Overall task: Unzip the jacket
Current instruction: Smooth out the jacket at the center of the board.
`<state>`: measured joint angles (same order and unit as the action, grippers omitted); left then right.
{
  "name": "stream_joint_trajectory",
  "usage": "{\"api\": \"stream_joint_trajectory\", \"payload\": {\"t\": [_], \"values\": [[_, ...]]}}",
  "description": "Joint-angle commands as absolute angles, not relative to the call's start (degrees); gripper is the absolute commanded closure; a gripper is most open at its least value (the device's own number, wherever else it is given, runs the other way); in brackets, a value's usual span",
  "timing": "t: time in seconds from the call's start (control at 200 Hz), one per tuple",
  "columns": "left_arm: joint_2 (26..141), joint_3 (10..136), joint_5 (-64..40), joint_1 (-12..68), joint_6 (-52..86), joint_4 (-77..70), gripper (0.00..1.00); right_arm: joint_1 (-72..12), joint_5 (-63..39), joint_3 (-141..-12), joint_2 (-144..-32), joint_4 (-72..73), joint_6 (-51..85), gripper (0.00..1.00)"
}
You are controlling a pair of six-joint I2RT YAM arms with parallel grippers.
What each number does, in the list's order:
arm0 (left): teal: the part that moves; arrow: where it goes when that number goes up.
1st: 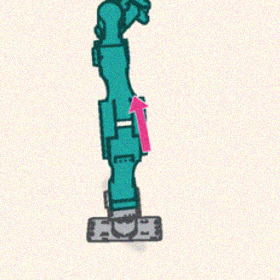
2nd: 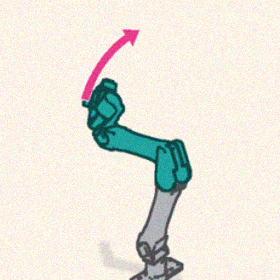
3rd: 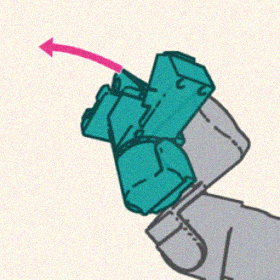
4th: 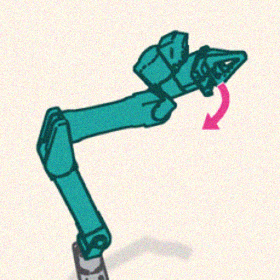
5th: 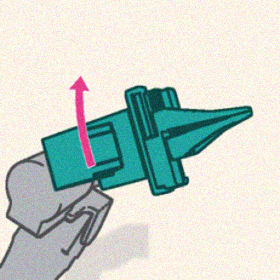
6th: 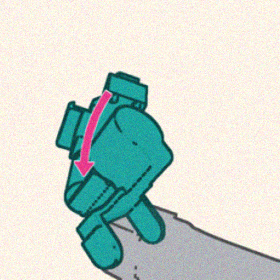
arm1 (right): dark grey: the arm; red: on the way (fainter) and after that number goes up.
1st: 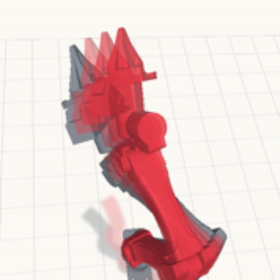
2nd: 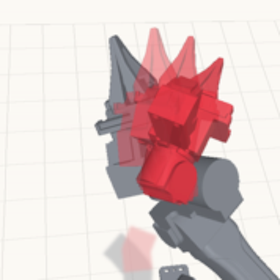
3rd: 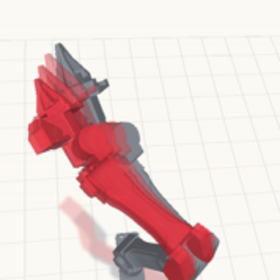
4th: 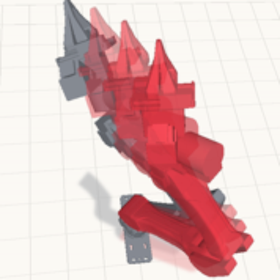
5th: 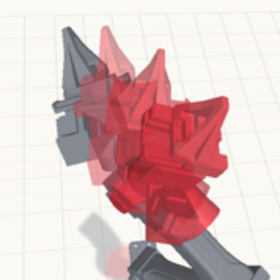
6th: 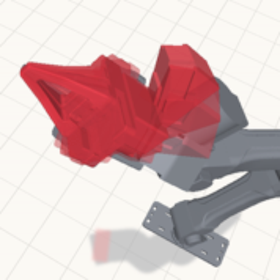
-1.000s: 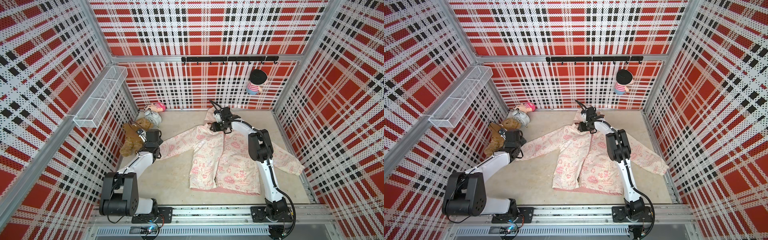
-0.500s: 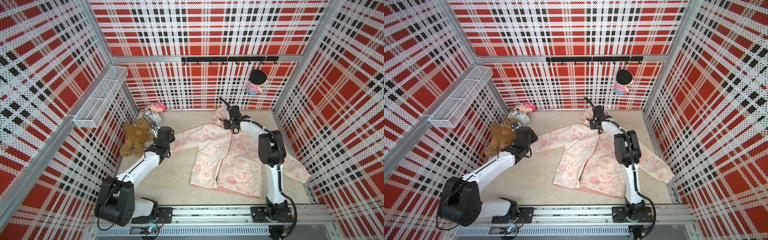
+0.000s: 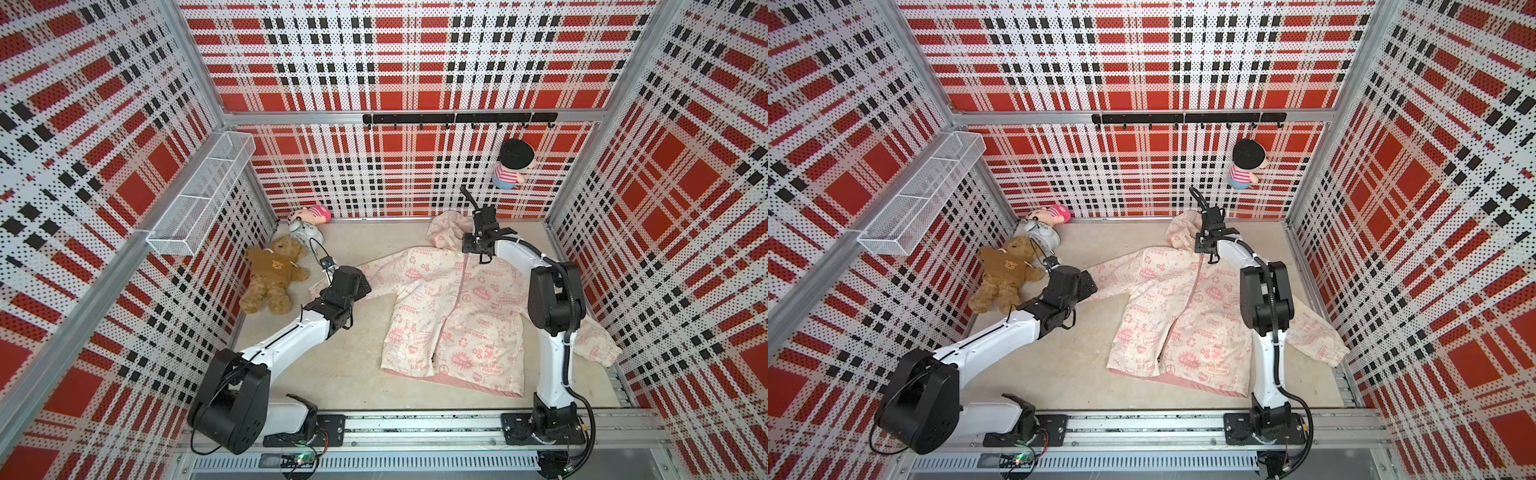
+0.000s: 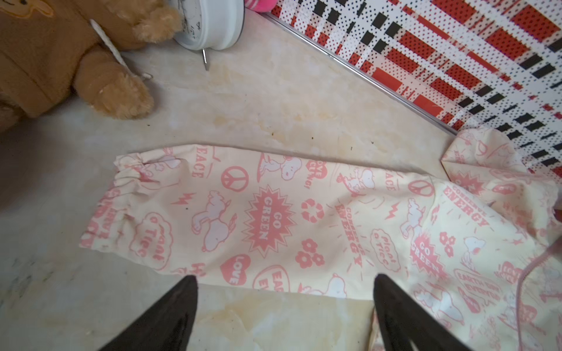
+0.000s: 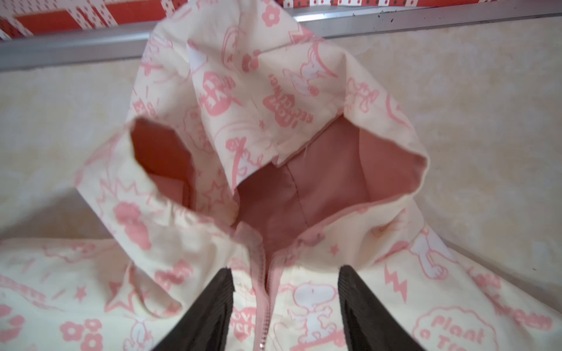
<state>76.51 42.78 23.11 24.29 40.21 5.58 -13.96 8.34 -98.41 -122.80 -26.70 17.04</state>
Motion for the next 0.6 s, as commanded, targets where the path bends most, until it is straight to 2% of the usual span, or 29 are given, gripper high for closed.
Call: {"api": "stream_joint_trajectory", "payload": {"t": [0.0,0.06,0.175,0.256,0.406,0.596], "values": [[74.9,42.1,21.7,25.0,39.7,4.9,0.05,-18.1,11.2,-93.7,-115.3,-27.9,12.7,0.36],[74.2,42.1,22.3,25.0,40.0,5.6,0.05,-20.4,5.0,-90.4,-111.7,-27.1,11.6,0.33],[72.1,41.9,24.8,24.6,40.1,6.8,0.07,-25.4,-5.9,-83.5,-107.3,-25.0,14.1,0.31],[69.8,41.5,26.3,23.7,40.5,7.6,0.08,-30.0,-4.9,-78.9,-106.0,-23.2,16.6,0.34],[63.8,39.4,26.5,20.4,42.0,7.5,0.12,-35.7,-5.3,-74.9,-110.1,-22.2,20.0,0.45],[56.8,37.3,26.1,16.5,42.5,9.0,0.16,-42.3,-6.7,-73.3,-114.6,-20.0,22.9,0.43]]}}
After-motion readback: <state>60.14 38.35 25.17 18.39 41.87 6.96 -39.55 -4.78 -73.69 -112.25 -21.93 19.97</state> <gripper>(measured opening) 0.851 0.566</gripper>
